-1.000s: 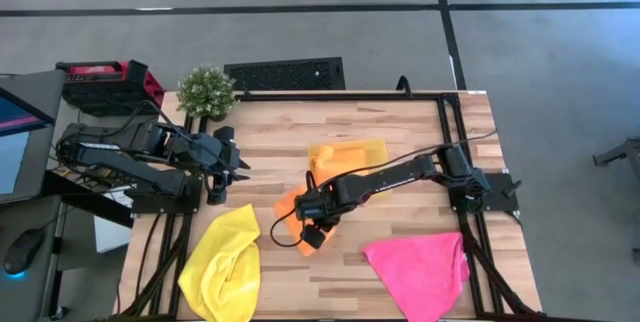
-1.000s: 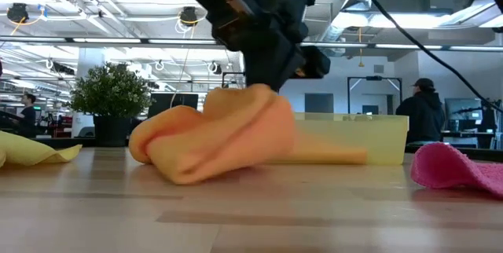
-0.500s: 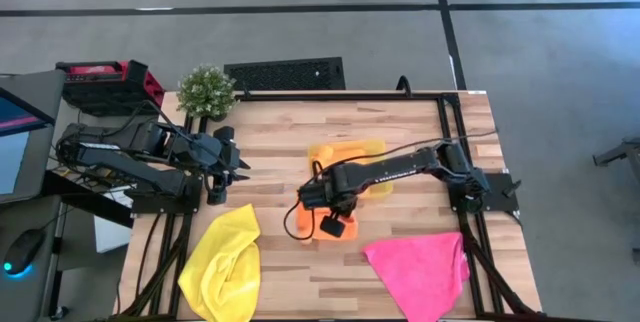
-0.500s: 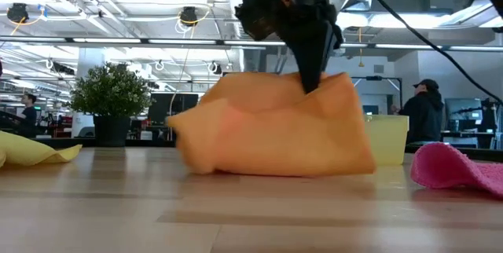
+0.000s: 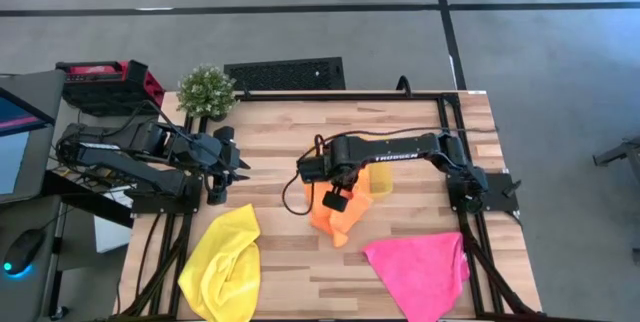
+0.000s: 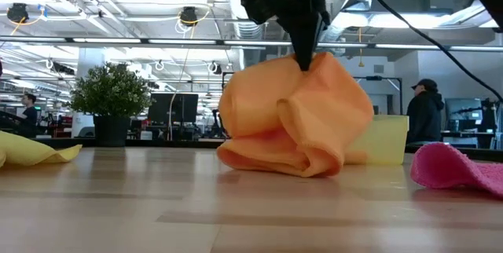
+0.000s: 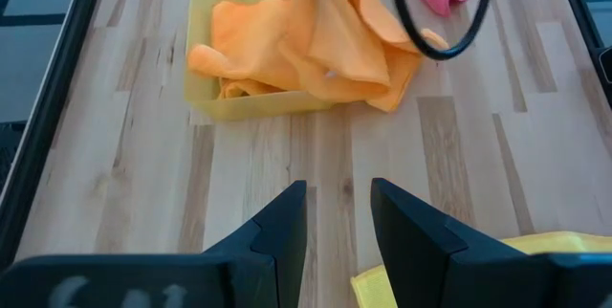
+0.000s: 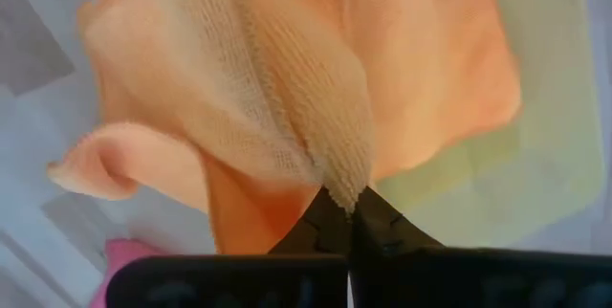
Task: Fold microfiber towels
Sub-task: Put the folded orange microfiber towel into the yellow bin
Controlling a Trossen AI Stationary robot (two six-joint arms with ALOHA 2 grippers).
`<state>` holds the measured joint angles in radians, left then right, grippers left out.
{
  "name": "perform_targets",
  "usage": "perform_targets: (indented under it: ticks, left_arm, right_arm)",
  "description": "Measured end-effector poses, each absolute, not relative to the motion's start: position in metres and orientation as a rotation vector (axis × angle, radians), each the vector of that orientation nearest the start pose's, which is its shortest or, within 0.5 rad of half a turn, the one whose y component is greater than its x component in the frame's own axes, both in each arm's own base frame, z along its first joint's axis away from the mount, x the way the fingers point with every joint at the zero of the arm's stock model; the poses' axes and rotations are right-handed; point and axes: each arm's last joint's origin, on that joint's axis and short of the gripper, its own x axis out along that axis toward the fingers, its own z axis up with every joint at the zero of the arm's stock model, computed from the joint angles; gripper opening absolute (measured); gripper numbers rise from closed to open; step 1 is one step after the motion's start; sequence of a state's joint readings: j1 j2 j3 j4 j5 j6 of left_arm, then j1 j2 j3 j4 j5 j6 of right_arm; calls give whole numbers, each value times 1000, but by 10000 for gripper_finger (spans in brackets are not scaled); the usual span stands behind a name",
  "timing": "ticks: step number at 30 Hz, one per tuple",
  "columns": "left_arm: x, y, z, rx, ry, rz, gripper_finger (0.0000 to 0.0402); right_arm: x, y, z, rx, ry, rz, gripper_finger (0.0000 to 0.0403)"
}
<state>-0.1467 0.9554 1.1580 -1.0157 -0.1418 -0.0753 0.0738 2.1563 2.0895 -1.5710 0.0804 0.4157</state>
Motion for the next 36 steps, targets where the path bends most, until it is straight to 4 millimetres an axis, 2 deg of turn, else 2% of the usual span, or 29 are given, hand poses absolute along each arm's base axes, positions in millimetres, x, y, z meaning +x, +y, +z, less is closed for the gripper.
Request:
perform_targets:
  ticks: [4,9,12,19,29,36]
  left_arm:
    - [161,-20,357,30,804,33,112]
    - [161,-20,357,2,801,44,112]
    - [169,-21,348,-67,787,71,112]
    - [193,-24,298,-183,764,118,112]
    - [224,-27,231,-306,549,125,112]
    - [248,-30,177,-391,517,154,112]
  right_arm:
    - [407,25,272,192,1608,-290,6]
    - [407,33,272,145,1622,-195,6]
    - [407,36,272,124,1623,-174,6]
    - [406,37,272,121,1623,-170,7]
    - [407,37,271,101,1625,-149,8]
    - [407,37,271,85,1622,-132,8]
